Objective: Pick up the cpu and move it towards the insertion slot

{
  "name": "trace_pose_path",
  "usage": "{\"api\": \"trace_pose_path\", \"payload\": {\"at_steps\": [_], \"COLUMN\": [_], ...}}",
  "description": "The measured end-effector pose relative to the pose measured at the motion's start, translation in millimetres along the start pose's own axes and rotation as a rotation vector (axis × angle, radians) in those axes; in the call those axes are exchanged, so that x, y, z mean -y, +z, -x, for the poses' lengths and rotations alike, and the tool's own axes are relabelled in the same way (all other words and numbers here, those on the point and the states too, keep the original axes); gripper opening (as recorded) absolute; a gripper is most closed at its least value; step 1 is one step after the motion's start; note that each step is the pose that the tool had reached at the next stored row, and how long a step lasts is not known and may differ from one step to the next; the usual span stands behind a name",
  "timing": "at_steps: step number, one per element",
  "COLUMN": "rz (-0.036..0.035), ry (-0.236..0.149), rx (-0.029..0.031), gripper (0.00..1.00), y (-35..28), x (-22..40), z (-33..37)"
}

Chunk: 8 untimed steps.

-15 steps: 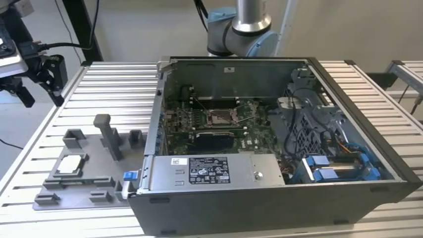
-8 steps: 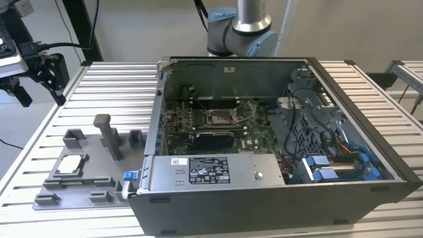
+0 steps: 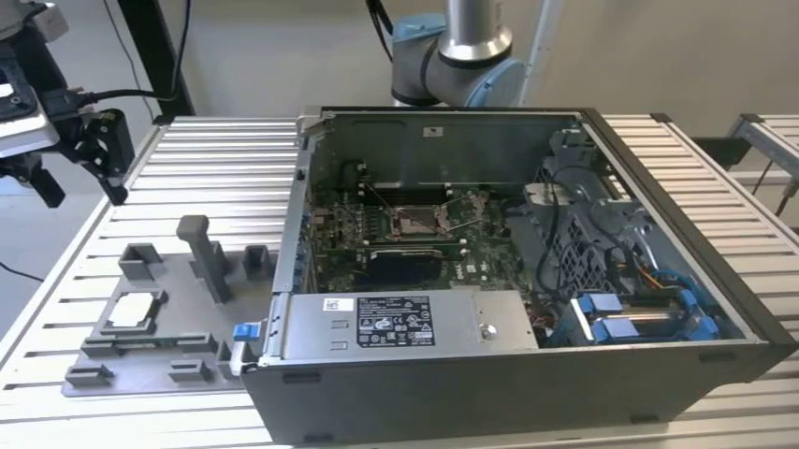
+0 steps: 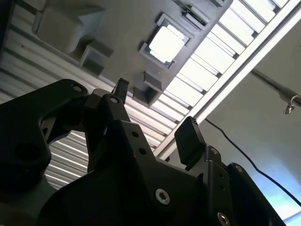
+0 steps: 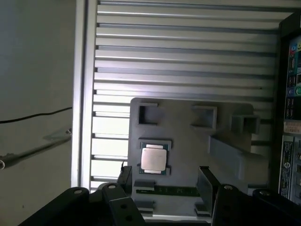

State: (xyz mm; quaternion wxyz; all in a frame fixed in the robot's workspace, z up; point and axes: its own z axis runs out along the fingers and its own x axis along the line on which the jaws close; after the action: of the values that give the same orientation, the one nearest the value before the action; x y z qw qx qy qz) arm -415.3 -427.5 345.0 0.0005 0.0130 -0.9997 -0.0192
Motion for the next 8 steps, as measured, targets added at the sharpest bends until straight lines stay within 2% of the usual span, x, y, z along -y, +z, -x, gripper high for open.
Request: {"api": "trace_pose_path", "payload": {"at_steps": [8], "rz": [-0.0011], "ry": [0.0], "rx": [0.0], "gripper": [1.0], "y": [11.4], "x": [0.4], "z": [0.0]}}
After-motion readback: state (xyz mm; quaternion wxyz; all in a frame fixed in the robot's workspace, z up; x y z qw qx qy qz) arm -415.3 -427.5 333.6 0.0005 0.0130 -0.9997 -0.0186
